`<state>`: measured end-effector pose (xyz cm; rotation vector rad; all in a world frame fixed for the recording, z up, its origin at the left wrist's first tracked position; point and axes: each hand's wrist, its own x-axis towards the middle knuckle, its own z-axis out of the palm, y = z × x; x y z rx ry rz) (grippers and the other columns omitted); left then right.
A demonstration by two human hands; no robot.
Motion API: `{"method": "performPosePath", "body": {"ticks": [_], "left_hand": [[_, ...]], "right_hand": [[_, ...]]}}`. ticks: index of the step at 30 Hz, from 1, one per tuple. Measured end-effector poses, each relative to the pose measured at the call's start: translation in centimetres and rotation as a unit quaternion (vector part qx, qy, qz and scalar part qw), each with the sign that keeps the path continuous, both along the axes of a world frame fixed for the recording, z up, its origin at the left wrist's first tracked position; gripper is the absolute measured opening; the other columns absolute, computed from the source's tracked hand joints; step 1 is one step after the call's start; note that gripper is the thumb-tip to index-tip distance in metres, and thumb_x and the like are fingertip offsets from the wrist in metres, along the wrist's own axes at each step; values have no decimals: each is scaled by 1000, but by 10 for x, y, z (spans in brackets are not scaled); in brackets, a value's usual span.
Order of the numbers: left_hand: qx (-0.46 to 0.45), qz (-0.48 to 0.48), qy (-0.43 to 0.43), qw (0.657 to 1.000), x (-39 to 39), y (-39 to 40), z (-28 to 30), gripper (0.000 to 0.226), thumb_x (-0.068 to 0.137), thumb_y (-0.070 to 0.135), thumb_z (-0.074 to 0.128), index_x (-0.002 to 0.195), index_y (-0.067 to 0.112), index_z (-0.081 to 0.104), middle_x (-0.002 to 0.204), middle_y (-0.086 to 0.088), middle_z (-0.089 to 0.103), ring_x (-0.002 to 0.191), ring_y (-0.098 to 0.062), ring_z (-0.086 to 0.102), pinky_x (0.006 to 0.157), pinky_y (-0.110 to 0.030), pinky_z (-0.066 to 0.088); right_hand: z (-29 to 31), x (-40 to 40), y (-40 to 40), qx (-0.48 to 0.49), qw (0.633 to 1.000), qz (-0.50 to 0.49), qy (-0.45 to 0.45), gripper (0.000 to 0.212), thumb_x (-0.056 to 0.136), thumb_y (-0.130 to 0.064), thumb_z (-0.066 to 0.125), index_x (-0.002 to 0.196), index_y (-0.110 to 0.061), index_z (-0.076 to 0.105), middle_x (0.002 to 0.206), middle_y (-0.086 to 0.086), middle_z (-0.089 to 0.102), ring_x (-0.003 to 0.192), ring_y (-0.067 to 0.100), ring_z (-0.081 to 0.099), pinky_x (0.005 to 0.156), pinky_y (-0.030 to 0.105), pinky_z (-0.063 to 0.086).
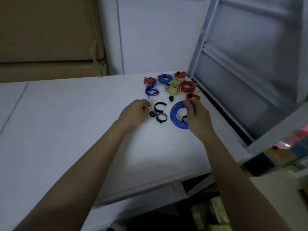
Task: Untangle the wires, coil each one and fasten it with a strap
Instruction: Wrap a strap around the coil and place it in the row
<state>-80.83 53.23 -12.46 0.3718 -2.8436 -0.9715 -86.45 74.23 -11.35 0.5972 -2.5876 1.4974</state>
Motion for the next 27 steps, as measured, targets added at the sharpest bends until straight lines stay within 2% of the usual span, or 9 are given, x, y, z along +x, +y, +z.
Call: {"method": "performPosePath", "body": {"ticks": [5,8,13,17,19,22,24,25,27], "left_hand": [[39,10,12,999,7,17,-4,43,89,-2,44,125,14,60,117,-6,58,99,-16,55,83,-18,38],[41,37,31,998,10,28,-4,46,86,-8,42,125,10,61,115,-5,57,99,-12,52,76,-5,34],[9,106,48,993,5,33,-4,35,95,2,44,122,16,62,117,-5,58,98,-11,51,79,-12,33],[-13,102,76,992,-14,34,8,27,94,5,48,106,12,70,108,-6,65,103,-17,54,88,-24,40],[-33,88,26,995,-28,32,11,25,92,6,49,100,12,73,106,-7,65,102,-21,53,89,-28,39],[-14,89,-78,993,-45,29,11,28,92,14,47,78,22,70,85,0,63,83,-19,56,73,-26,39],[7,90,-99,991,-52,26,11,35,95,17,46,63,25,60,69,3,59,71,-20,54,64,-28,41],[5,84,-101,991,-55,24,9,33,96,18,47,68,21,64,71,1,61,71,-21,55,64,-30,44],[-14,76,-85,993,-59,20,8,21,96,17,52,95,12,73,88,-1,65,79,-19,58,71,-29,47]], "right_hand": [[-5,-41,-5,-17,994,109,1,13,100,-28,44,92,-26,54,75,-15,54,66,-11,52,59,5,36],[-9,-59,-16,-44,986,155,-30,15,101,-31,43,91,-30,55,65,-15,50,57,-3,48,60,17,37],[-6,-79,-38,-64,978,200,-16,16,101,-32,43,95,-24,55,71,-13,52,61,-3,48,60,15,38],[5,-94,-54,-61,974,218,-8,18,101,-31,42,99,-21,56,65,-14,49,54,-4,46,55,10,33],[6,-101,-59,-71,974,212,-19,20,101,-31,42,105,-19,58,68,-15,49,58,-4,46,59,12,34],[4,-108,-60,-79,976,203,-26,14,101,-32,42,102,-27,55,71,-14,53,61,-4,48,60,12,36],[2,-111,-61,-74,975,210,-14,14,101,-31,42,99,-26,54,67,-12,50,55,-3,46,55,11,35],[1,-112,-62,-69,975,213,-10,15,101,-31,42,98,-25,55,66,-12,49,53,-1,44,54,12,34],[-1,-113,-63,-67,976,208,-10,16,101,-32,42,98,-23,55,65,-11,49,53,1,43,54,16,35]]}}
